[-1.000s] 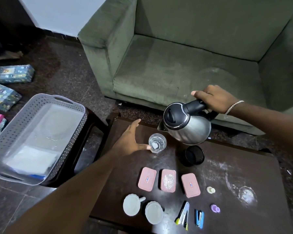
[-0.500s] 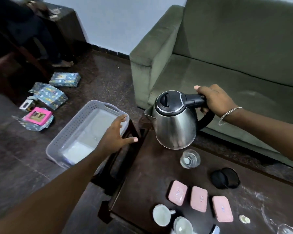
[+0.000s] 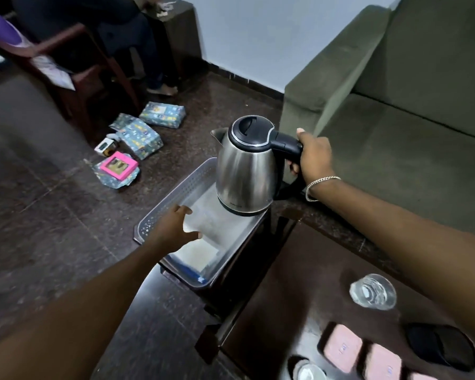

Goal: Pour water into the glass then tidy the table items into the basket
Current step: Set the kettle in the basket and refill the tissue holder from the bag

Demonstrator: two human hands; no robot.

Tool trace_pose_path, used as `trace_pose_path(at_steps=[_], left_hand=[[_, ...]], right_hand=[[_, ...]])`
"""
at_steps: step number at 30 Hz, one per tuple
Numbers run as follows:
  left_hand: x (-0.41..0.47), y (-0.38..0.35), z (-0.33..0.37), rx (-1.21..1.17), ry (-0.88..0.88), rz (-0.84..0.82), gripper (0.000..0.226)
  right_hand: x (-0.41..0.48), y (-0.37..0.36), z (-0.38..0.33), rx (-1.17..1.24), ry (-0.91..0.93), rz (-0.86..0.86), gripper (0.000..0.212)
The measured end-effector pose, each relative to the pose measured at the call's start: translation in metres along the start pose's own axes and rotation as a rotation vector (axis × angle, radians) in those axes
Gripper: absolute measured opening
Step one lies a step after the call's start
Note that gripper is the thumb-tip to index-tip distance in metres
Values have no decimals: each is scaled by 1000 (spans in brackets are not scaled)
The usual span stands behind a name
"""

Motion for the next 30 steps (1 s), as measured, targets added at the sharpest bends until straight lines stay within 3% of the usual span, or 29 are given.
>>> trace_pose_path(at_steps=[4, 10, 15, 20, 25, 30], left_hand=[[4, -8, -22, 84, 38, -99, 95], [1, -22, -38, 215, 36, -201, 108], [-1, -25, -40, 229, 7, -237, 108], [-1, -21, -43, 231, 23, -219, 105], [-2, -21, -48, 243, 55, -200, 103], [2, -16, -47, 190, 118, -118, 85]], right_hand=[[-7, -46, 32, -111, 14, -5, 64], [-16, -73, 69, -206, 156, -31, 64], [-17, -72, 84, -221, 189, -48, 71], [-20, -66, 81, -215, 252, -51, 62], [-22, -61, 86, -219, 221, -64, 72], [-22, -64, 81, -284, 291, -59, 62]])
Point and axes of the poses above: each hand's wrist, its own x-axis towards the middle knuckle, its own y-axis out of the back of the hand, z = x × y, the point moved 4 cm from there along x, towards the middle knuckle, and after that the axes turned 14 degrees about z, right-handed, at the moved point
